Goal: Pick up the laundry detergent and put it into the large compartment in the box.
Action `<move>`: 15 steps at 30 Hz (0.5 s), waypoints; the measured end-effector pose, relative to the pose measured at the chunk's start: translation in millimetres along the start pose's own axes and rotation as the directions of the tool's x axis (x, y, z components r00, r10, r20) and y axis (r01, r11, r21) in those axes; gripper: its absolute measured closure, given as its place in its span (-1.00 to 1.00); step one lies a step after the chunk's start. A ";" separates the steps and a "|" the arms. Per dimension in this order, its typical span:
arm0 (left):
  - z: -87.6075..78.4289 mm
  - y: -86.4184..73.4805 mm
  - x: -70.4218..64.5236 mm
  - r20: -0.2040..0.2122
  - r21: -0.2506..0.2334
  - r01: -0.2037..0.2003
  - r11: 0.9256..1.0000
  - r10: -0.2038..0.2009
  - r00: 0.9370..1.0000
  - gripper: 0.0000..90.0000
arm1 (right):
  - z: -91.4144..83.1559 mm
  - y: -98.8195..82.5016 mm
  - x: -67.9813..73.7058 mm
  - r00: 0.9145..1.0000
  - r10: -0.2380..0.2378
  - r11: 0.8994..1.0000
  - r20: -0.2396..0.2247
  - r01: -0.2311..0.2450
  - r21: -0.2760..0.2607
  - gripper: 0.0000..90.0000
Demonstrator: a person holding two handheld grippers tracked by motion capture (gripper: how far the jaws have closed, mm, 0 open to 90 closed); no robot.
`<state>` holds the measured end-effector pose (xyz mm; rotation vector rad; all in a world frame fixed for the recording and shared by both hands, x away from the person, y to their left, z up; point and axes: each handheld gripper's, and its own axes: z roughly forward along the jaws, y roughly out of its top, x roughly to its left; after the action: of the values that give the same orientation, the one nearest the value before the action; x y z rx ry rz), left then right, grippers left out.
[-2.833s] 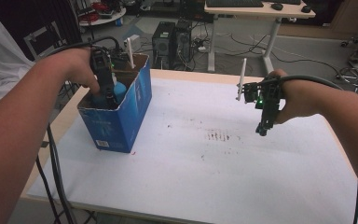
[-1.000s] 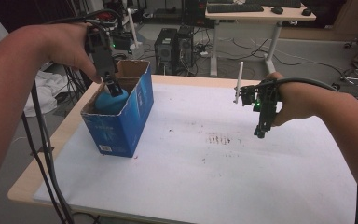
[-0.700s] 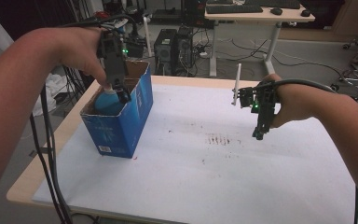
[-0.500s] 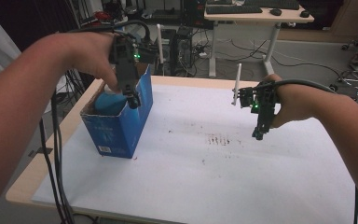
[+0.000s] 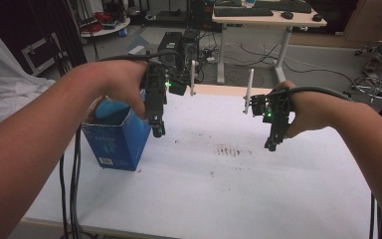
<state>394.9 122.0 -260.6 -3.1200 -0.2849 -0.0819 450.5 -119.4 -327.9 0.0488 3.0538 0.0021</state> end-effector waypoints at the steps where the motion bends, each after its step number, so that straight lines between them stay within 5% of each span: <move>1: 1.2 1.0 0.8 0.005 0.008 -0.002 1.000 0.002 1.000 -0.96 | -0.1 -0.7 -1.0 1.000 -0.007 1.000 0.001 0.007 -0.001 -0.74; 15: -10.5 5.5 5.3 0.009 -0.020 -0.020 1.000 0.020 1.000 -0.96 | -3.2 -4.2 1.2 1.000 -0.010 1.000 -0.007 0.010 -0.001 -0.74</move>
<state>400.6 117.4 -249.9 -3.1430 -0.2539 -0.0705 448.9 -123.6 -324.7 0.0329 3.0611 0.0029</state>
